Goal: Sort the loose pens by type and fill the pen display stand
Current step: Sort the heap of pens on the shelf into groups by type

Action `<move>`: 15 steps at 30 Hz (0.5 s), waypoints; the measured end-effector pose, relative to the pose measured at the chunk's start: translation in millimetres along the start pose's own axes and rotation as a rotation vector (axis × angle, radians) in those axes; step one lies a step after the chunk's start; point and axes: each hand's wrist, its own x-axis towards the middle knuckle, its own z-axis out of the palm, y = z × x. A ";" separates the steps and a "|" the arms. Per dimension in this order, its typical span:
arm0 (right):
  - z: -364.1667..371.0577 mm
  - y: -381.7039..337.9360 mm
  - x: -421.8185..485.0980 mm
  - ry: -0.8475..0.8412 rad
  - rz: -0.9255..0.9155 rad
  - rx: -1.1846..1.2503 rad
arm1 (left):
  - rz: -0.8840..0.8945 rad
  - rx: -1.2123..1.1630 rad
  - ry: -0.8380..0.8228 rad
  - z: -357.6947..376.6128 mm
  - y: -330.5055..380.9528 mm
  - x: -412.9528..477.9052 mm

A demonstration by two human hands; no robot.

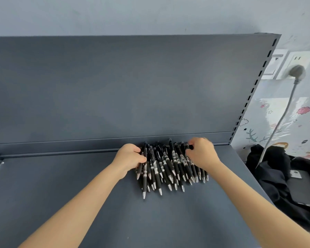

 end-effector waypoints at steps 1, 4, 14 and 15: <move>0.6 7.2 0.5 0.014 0.051 -0.035 | 0.004 0.027 0.032 -0.6 -3.3 -0.6; 0.4 20.9 -5.1 -0.015 0.193 0.042 | 0.041 0.086 0.075 -0.4 -11.6 -6.1; -3.6 21.0 -14.3 -0.057 0.328 0.327 | -0.003 0.317 0.212 -6.6 -12.4 -17.8; -3.6 18.6 -13.3 -0.071 0.316 0.314 | -0.021 0.322 0.197 -6.5 -10.4 -17.3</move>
